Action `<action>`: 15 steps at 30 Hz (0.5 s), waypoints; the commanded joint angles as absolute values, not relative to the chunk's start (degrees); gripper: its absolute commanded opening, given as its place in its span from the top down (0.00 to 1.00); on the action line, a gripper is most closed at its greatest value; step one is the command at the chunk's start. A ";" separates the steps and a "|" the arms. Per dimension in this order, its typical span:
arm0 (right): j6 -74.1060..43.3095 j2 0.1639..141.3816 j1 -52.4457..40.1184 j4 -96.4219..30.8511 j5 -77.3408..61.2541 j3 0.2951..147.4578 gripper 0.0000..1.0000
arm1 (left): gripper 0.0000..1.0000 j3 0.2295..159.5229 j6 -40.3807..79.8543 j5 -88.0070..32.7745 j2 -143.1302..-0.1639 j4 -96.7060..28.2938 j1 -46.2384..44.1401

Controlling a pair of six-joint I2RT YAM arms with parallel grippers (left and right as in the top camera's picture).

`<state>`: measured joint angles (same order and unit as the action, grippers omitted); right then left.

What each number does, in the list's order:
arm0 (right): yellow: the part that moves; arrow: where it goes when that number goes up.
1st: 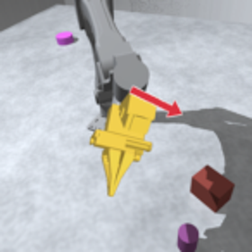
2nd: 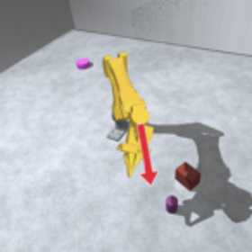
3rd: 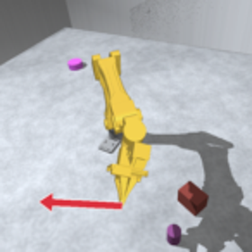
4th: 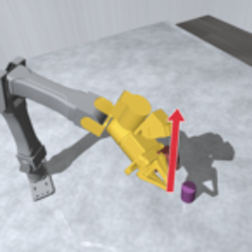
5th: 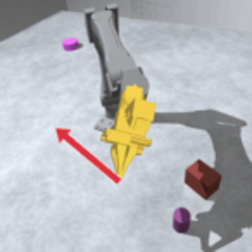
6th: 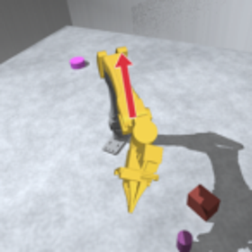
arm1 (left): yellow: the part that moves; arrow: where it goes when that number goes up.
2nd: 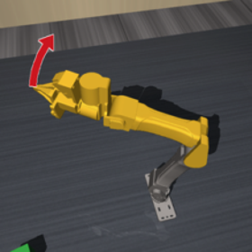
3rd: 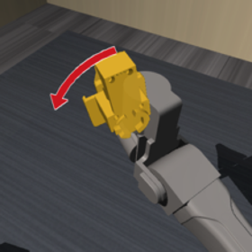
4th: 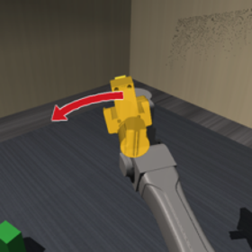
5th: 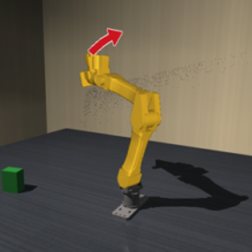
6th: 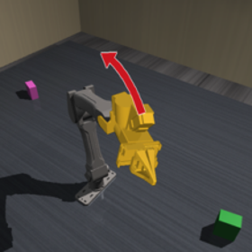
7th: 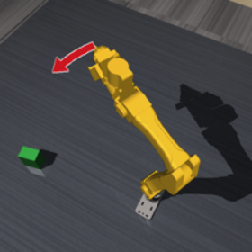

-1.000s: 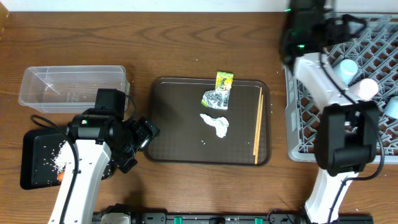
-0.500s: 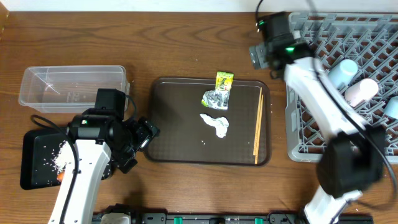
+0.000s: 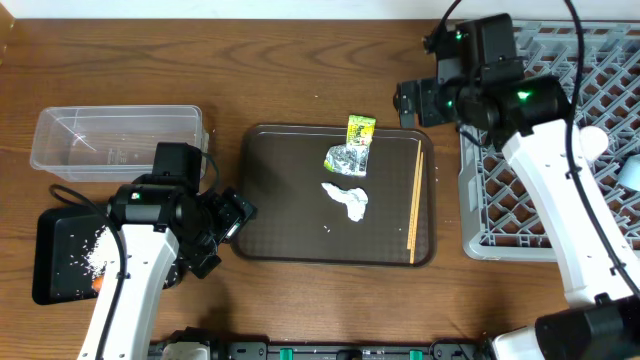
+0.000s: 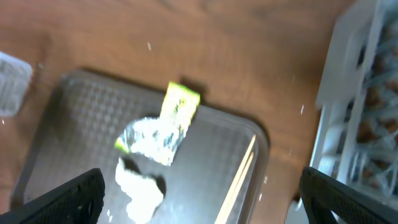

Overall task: Sort waste into correct bins and load items into the dishwasher rack
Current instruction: 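Move the right gripper back left to the chopsticks on the brown tray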

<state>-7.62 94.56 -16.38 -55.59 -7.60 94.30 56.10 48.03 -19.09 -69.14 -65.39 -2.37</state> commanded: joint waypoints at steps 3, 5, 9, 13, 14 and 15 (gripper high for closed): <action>-10.68 96.64 -17.15 -60.66 -16.25 93.51 0.01 | 0.02 56.36 48.36 -18.31 -69.30 -65.52 -2.55; -10.68 96.64 -17.28 -62.17 -19.11 93.51 0.05 | 0.02 56.36 48.36 -18.31 -69.30 -65.54 -2.55; -17.43 96.66 -17.28 -66.37 -17.08 93.10 0.29 | 0.02 56.36 48.36 -18.31 -69.30 -65.52 -2.55; -25.76 96.66 -18.39 -68.03 -12.91 88.90 0.50 | 0.02 56.36 48.36 -18.31 -69.30 -65.52 -2.55; -26.96 96.66 -18.98 -67.46 -12.23 87.09 0.56 | 0.02 56.36 48.36 -18.31 -69.30 -65.54 -2.55; -28.10 96.66 -19.68 -66.63 -11.53 85.03 0.62 | 0.02 56.36 48.36 -18.31 -69.30 -65.54 -2.55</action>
<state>-20.75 96.77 -17.58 -67.40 -14.13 89.43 56.10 48.03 -19.09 -69.14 -65.41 -2.37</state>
